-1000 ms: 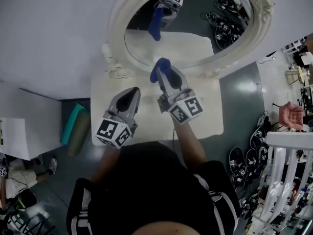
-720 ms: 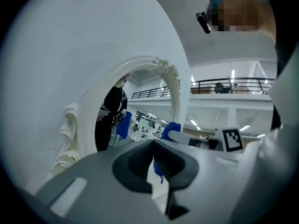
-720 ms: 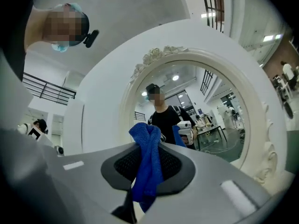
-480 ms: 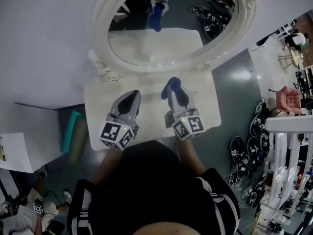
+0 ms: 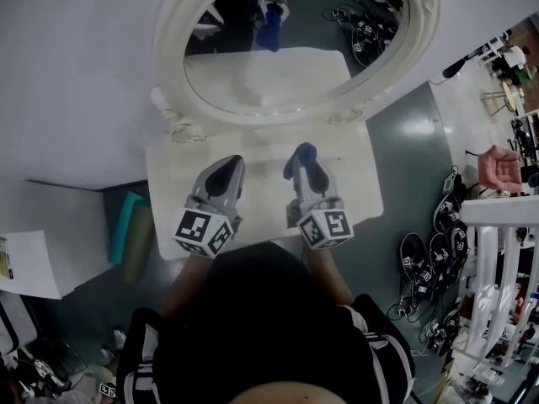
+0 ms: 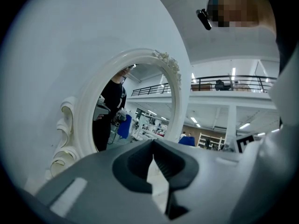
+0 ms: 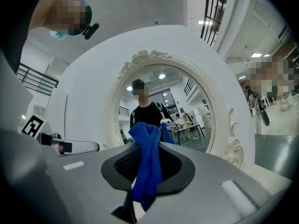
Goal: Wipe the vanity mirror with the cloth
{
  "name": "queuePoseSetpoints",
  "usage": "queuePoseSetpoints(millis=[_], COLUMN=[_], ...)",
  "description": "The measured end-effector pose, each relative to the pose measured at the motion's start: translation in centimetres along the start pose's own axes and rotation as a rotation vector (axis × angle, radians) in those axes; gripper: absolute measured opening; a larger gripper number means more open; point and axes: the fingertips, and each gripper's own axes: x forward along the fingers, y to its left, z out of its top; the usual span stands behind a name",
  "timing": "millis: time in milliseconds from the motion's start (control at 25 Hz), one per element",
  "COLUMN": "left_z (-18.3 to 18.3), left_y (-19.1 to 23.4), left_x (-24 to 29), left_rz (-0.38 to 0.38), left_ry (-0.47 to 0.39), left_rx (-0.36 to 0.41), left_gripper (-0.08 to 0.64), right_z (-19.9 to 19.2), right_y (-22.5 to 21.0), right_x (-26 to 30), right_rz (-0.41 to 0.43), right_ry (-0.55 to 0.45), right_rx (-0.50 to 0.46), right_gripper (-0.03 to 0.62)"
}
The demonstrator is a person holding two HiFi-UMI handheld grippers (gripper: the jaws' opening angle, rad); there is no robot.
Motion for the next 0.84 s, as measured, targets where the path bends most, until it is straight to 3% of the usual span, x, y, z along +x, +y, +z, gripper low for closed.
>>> queuePoseSetpoints(millis=[840], left_z=[0.1], left_y=[0.1], left_x=[-0.5], left_rz=[0.006], left_ry=[-0.005], left_rx=[0.006], left_gripper=[0.011], right_z=[-0.4], right_y=[1.1], right_x=[0.0], right_rz=[0.026], right_ry=[-0.001], right_rx=[0.001], right_gripper=[0.061])
